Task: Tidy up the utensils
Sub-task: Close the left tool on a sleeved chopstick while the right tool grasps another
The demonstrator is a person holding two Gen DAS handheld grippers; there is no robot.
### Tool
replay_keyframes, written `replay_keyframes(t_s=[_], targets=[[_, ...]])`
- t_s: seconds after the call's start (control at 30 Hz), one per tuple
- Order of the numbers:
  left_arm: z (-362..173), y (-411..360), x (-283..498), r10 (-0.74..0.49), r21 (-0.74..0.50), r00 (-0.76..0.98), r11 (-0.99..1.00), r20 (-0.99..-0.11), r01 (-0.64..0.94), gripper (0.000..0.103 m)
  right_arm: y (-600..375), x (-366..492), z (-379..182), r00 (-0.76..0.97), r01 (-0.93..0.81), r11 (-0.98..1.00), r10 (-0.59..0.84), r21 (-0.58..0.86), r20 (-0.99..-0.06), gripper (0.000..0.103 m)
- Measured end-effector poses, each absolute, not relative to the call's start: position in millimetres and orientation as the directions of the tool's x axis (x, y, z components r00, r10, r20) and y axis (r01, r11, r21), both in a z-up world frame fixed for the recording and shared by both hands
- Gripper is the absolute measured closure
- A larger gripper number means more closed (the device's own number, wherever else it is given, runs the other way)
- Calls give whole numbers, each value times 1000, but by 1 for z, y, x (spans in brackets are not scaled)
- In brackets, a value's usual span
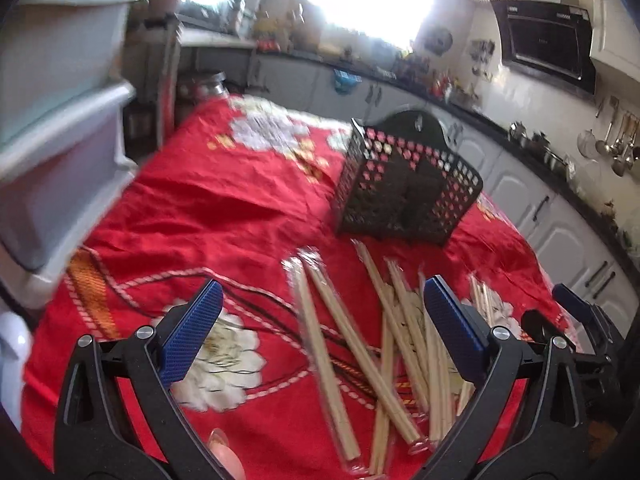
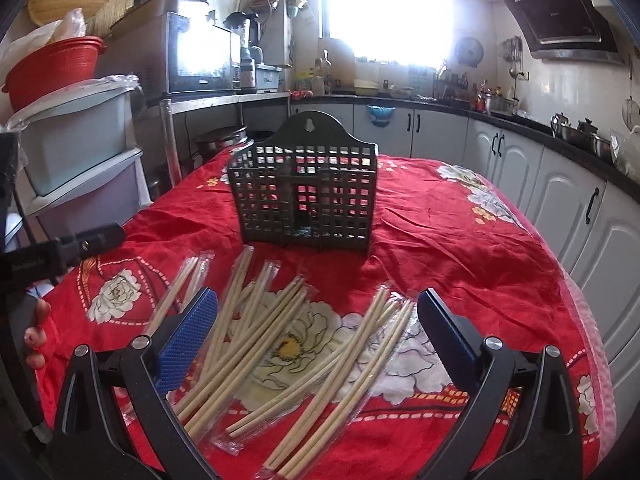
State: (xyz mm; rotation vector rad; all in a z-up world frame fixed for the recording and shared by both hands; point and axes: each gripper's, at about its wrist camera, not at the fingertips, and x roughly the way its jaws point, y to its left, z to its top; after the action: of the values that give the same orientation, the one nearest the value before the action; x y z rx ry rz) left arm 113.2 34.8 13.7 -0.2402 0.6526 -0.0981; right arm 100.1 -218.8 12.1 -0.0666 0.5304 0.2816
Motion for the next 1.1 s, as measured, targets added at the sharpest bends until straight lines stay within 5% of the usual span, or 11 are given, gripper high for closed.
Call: replay_keyframes(t_s=[0.4, 0.73, 1.1], targets=[[-11, 9, 181, -346, -342, 636, 930, -690, 135, 14, -242, 145, -4, 751, -266, 962, 251, 68, -610, 7], [-33, 0, 225, -396, -398, 530, 910, -750, 116, 38, -252, 194, -25, 636, -259, 953, 292, 159, -714, 39], [-52, 16, 252, -484, -531, 470, 846, -738, 38, 51, -255, 239, -38, 573, -270, 949, 292, 159, -766, 53]])
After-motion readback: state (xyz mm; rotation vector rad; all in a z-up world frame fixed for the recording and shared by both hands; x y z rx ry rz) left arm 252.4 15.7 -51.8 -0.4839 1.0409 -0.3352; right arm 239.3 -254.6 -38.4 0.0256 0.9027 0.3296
